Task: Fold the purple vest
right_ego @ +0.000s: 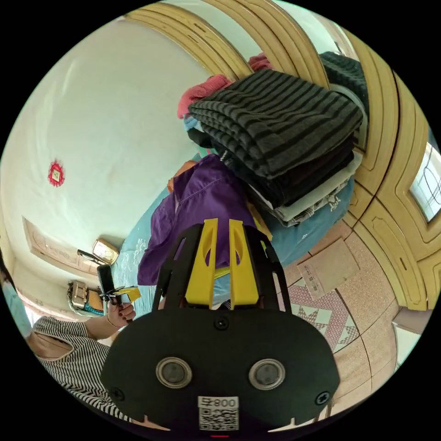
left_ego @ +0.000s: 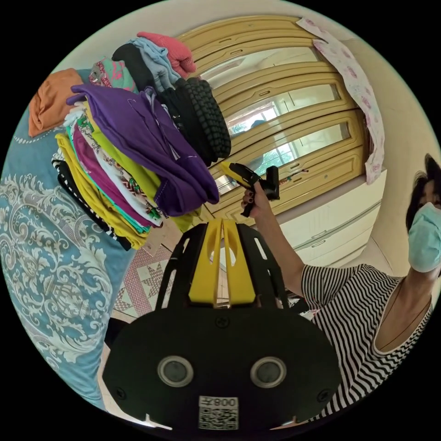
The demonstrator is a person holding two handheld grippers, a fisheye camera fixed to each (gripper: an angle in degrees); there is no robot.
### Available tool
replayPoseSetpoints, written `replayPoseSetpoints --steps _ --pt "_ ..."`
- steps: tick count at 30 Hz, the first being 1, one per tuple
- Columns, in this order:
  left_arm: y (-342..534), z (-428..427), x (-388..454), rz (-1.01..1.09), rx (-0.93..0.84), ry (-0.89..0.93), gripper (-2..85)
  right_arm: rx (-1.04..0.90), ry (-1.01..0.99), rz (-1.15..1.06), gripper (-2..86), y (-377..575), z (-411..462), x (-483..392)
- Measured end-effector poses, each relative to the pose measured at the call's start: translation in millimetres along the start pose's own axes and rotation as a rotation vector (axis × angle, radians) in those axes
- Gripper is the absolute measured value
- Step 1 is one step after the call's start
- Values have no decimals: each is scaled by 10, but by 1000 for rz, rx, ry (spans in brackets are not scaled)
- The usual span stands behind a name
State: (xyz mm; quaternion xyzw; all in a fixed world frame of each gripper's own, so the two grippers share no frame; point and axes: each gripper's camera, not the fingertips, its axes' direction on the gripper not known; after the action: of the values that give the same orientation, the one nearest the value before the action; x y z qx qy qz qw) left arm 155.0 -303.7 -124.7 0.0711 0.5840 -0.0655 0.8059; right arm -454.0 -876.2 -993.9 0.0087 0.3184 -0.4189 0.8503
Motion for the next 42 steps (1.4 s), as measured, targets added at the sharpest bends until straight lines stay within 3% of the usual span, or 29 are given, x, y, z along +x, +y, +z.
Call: replayPoseSetpoints --steps 5,13,18,27,32,38,42 --pt "-202 47 -17 23 76 -94 2 -20 100 -109 6 289 448 -508" --pt "-292 943 -398 -60 -147 -195 1 -83 217 -15 0 56 977 -519" --pt "-113 1004 -471 -38 -121 -182 1 -106 256 -12 0 -7 1086 -722" --pt "673 487 -825 -88 -25 -168 2 145 29 -119 0 639 815 -1620" --pt "1237 252 -1032 -120 5 -129 2 -48 28 -105 1 652 1455 -2056" --pt "2161 -337 -1345 -144 41 -174 3 75 5 -224 2 719 1281 -2902" --pt "2848 -651 -1699 -251 73 -164 5 48 -33 -392 4 678 1485 -3730"
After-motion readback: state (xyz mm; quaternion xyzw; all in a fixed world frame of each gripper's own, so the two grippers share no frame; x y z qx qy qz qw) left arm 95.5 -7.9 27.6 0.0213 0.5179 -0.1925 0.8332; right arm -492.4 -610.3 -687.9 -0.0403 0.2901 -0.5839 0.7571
